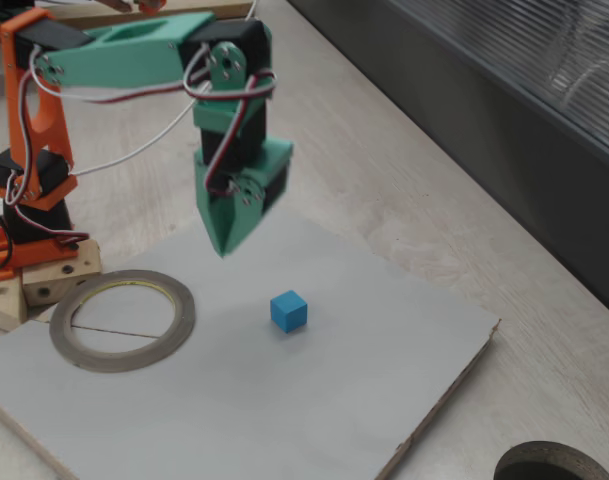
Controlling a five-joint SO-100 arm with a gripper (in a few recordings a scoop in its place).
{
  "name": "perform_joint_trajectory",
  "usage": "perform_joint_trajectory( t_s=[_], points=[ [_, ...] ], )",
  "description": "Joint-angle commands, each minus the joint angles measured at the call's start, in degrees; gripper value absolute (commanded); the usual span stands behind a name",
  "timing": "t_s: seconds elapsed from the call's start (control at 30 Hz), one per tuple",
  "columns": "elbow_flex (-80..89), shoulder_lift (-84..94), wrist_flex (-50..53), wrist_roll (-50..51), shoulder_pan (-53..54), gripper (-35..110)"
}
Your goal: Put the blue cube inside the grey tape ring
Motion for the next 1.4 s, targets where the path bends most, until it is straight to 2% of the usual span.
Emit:
perform_joint_trajectory(
  t_s=[0.0,1.23,1.37],
  points=[
    [-9.2,-3.9,0.4,0.8,1.4,1],
    [-9.8,-4.9,0.3,1.1,0.9,2],
    [-9.9,-4.9,0.3,1.1,0.8,8]
  ],
)
